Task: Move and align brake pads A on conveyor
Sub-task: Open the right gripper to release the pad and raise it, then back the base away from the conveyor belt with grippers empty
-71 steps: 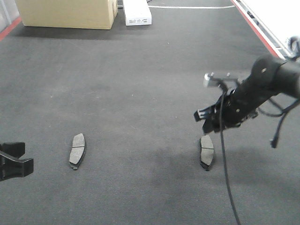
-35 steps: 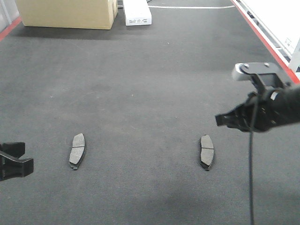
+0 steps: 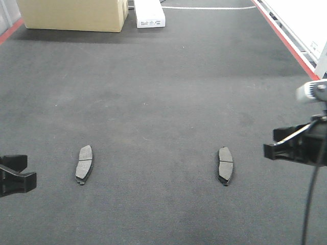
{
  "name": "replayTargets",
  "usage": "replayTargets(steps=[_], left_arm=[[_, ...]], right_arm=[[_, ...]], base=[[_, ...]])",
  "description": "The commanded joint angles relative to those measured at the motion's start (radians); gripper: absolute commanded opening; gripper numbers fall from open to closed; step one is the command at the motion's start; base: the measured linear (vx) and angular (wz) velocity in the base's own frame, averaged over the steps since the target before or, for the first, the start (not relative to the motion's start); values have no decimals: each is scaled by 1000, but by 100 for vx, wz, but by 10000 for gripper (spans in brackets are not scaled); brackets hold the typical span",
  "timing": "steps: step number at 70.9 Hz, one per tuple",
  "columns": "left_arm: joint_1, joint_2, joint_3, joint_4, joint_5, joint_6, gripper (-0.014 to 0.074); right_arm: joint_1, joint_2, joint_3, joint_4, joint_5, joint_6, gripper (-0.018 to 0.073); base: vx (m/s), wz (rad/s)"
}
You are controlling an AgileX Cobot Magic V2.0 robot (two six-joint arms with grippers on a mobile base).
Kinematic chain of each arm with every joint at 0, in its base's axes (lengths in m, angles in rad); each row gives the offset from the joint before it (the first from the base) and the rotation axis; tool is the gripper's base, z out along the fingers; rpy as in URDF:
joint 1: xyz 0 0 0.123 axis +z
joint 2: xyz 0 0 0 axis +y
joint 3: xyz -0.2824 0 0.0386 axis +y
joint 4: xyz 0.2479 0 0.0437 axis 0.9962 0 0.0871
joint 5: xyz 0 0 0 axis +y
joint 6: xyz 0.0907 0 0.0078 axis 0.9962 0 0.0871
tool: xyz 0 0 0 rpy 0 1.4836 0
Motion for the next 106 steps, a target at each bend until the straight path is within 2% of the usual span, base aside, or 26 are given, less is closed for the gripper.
replayTargets(steps=[1, 106], left_arm=[[-6, -12, -28, 7, -62, 0, -6], [-6, -11, -28, 7, -62, 0, -6]], right_arm=[[-2, -48, -16, 10, -90, -8, -6], [-2, -60, -14, 12, -79, -8, -6]], base=[[0, 0], [-3, -1]])
